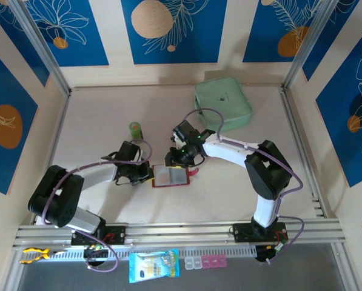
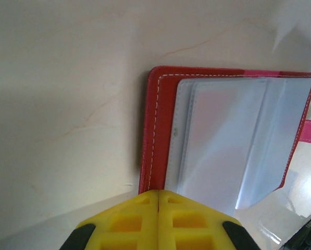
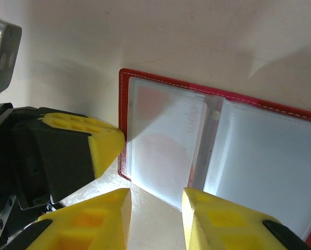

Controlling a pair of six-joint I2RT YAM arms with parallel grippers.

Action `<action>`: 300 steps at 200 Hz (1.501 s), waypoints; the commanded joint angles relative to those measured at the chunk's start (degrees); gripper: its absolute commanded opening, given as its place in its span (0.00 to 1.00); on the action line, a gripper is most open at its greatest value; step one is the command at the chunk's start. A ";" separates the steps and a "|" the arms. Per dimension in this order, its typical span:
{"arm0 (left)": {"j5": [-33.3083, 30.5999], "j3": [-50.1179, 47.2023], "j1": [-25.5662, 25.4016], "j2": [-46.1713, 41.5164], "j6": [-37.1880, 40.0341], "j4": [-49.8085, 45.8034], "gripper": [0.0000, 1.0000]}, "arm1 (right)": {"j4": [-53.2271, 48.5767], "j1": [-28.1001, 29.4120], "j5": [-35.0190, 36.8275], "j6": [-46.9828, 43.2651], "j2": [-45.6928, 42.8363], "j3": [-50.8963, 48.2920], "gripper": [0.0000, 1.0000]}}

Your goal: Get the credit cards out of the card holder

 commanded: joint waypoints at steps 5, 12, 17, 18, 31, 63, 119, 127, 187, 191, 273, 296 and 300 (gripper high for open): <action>-1.05 -0.26 -0.36 0.52 0.87 -1.07 0.00 | 0.73 0.46 -2.97 1.61 1.69 -0.01 0.34; -1.49 -0.11 -0.41 0.52 1.05 -1.67 0.00 | 1.13 0.48 -3.52 1.71 1.91 -0.03 0.34; -1.67 -0.10 -0.36 0.45 1.18 -1.89 0.00 | 1.44 0.46 -3.94 1.84 2.09 -0.04 0.34; -1.70 -0.09 -0.38 0.49 1.21 -1.98 0.00 | 1.54 0.50 -4.01 1.87 2.14 -0.06 0.34; -1.90 0.00 -0.25 0.70 1.49 -2.74 0.00 | 1.78 0.46 -4.39 2.19 2.72 0.07 0.34; -2.16 -0.18 -0.28 1.13 1.77 -2.87 0.00 | 2.19 0.71 -5.73 2.40 4.27 0.95 0.35; -2.17 -0.01 -0.29 0.69 2.00 -3.31 0.00 | 1.99 2.08 -6.75 2.82 7.43 2.98 0.38; -2.17 0.00 -0.26 0.69 2.06 -3.39 0.00 | 2.07 2.24 -6.78 2.80 7.78 3.30 0.38; -2.24 -0.17 -0.32 0.70 2.13 -3.35 0.00 | 0.80 2.74 -7.08 2.67 10.10 5.19 0.37; -2.25 -0.17 -0.31 0.70 2.13 -3.27 0.00 | 0.75 2.74 -7.12 2.75 10.32 5.20 0.37; -2.60 -0.17 -0.21 0.83 2.51 -4.12 0.00 | -3.38 2.66 -4.00 2.32 11.04 6.03 0.37; -2.87 -0.18 -0.20 0.87 2.77 -4.41 0.00 | -5.00 2.33 -2.31 1.56 10.34 5.83 0.36; -2.95 -0.12 -0.23 0.87 2.81 -4.44 0.00 | -5.09 2.26 -2.25 1.45 10.12 5.60 0.36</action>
